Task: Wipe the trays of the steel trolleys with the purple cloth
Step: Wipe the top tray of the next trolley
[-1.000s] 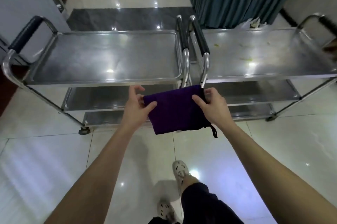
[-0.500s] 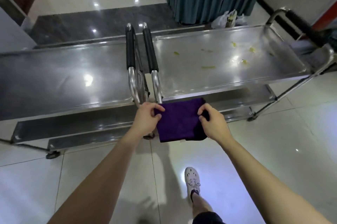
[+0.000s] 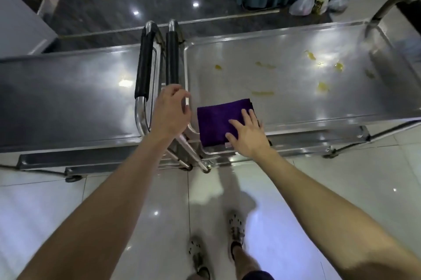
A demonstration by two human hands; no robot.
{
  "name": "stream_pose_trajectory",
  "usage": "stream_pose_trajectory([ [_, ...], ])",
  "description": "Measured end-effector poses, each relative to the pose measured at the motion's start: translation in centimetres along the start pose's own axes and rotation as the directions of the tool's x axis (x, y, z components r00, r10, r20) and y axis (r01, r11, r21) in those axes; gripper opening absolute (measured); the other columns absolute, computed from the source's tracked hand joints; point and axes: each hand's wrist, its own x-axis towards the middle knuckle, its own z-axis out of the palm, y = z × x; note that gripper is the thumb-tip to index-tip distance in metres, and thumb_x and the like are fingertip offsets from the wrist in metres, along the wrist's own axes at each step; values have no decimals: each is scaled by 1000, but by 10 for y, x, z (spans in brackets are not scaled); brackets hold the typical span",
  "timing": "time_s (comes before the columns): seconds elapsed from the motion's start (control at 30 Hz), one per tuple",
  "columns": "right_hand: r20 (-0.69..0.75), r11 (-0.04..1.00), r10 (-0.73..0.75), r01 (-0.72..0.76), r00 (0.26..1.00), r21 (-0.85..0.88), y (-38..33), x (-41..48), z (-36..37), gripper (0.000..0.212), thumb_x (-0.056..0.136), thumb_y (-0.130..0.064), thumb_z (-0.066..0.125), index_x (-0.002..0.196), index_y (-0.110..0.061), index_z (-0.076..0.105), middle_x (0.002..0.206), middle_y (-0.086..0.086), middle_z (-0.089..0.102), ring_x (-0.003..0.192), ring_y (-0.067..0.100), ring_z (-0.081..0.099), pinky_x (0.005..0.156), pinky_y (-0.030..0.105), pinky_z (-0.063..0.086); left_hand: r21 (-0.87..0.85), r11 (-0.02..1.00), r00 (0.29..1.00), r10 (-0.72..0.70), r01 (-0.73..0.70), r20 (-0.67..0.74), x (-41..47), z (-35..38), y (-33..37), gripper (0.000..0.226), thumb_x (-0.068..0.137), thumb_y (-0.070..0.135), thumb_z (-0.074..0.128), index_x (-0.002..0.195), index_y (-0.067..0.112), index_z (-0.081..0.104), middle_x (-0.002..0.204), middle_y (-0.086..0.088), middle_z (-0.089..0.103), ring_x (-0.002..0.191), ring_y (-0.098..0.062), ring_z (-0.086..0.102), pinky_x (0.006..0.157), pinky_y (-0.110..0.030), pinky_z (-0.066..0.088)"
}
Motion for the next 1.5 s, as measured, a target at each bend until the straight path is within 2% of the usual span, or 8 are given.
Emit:
stream_pose_trajectory([
  [0.17, -121, 998, -47, 42, 991, -42, -30, 32, 29, 75, 104, -76, 35, 169, -40, 29, 181, 13, 6, 168, 33, -10, 128, 73, -2, 148, 988, 999, -45, 47, -15, 50, 6, -22, 60, 100, 46, 68, 155, 28, 51, 172, -14, 31, 158, -37, 30, 128, -57, 29],
  [0.3, -161, 994, 31, -48, 986, -101, -34, 57, 54, 91, 95, -92, 15, 172, -44, 11, 182, 13, -7, 166, 35, -20, 124, 76, -10, 83, 973, 972, -222, 215, 80, 98, 28, -31, 87, 96, 59, 66, 168, 44, 21, 179, -13, 9, 159, -43, 28, 124, -57, 38],
  [0.4, -236, 986, 45, -81, 971, -144, -38, 71, 70, 91, 95, -91, 11, 172, -43, 11, 181, 16, -6, 165, 38, -20, 123, 78, -9, 48, 960, 956, -280, 277, 88, 109, 43, -39, 96, 93, 42, 71, 168, 50, 11, 175, -14, 19, 129, -43, 60, 100, -48, 55],
  [0.5, -252, 987, 24, -63, 968, -148, -51, 88, 73, 92, 95, -91, 14, 173, -41, 13, 181, 18, -4, 165, 40, -18, 122, 79, -8, 115, 959, 962, -266, 257, 65, 106, 46, -47, 101, 92, 24, 65, 169, 47, 6, 169, -18, 25, 100, -39, 65, 85, -46, 59],
  [1.0, -127, 982, 147, -159, 981, -98, 13, 70, 40, 89, 94, -94, 8, 169, -50, -11, 179, 3, -26, 162, 27, -33, 126, 70, -14, 57, 951, 948, -307, 303, 87, 115, 35, -51, 103, 88, 11, 58, 165, 56, 7, 165, -16, 31, 96, -42, 64, 87, -49, 59],
  [1.13, -101, 979, 154, -166, 983, -115, 53, 85, 13, 89, 95, -94, 10, 169, -50, -12, 179, 3, -27, 162, 27, -32, 126, 70, -12, 38, 953, 951, -302, 300, 72, 113, 33, -51, 101, 90, 9, 60, 167, 53, 11, 162, -17, 34, 85, -29, 54, 81, -43, 52],
  [1.37, -121, 980, 141, -156, 983, -123, 116, 182, -50, 92, 94, -95, 10, 171, -48, -3, 181, 4, -17, 165, 27, -24, 126, 71, -11, 51, 960, 961, -277, 276, 19, 107, 36, -57, 98, 94, 12, 63, 168, 53, 13, 161, -14, 36, 88, -35, 65, 83, -53, 62],
  [1.5, -133, 983, 148, -161, 980, -93, 117, 278, -88, 98, 88, -99, 5, 171, -47, -1, 181, 6, -16, 165, 30, -22, 125, 73, -13, 51, 953, 954, -299, 299, -23, 105, 39, -56, 98, 92, 10, 62, 168, 53, 18, 151, -9, 42, 82, -19, 53, 75, -40, 53],
])
